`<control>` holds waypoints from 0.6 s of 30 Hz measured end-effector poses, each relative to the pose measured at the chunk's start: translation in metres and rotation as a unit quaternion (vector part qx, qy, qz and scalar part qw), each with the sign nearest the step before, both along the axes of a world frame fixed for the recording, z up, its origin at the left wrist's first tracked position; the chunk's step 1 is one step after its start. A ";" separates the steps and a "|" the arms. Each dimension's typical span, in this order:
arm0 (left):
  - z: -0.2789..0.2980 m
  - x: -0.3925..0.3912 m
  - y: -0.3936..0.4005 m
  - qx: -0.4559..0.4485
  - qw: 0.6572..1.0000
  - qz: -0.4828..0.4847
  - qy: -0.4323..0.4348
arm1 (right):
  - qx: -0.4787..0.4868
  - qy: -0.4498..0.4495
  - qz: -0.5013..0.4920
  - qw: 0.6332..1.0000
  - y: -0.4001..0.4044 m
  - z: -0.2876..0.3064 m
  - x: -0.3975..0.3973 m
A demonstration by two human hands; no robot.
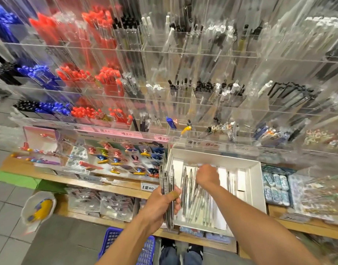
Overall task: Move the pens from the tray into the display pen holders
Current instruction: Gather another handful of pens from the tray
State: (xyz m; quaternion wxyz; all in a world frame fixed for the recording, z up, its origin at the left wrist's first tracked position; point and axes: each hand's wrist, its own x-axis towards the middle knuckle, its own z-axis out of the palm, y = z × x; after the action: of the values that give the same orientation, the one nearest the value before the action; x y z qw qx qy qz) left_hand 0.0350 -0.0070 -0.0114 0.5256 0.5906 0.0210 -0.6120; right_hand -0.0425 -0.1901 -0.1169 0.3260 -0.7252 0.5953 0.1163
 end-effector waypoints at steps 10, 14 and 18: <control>0.001 -0.003 -0.005 0.028 0.999 0.017 -0.010 | -0.061 0.054 0.042 0.996 0.012 -0.004 0.002; 0.000 -0.004 -0.005 0.031 0.999 0.020 -0.020 | -0.008 -0.030 -0.071 0.997 0.009 -0.002 -0.006; 0.000 -0.005 -0.006 0.030 0.999 0.023 -0.021 | 0.050 -0.168 -0.158 0.972 0.006 0.012 -0.024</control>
State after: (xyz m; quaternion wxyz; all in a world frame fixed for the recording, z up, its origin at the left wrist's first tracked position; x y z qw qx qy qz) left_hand 0.0301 -0.0130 -0.0117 0.5224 0.6178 0.0420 -0.5862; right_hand -0.0668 -0.1839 -0.1044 0.4711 -0.6142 0.6325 -0.0303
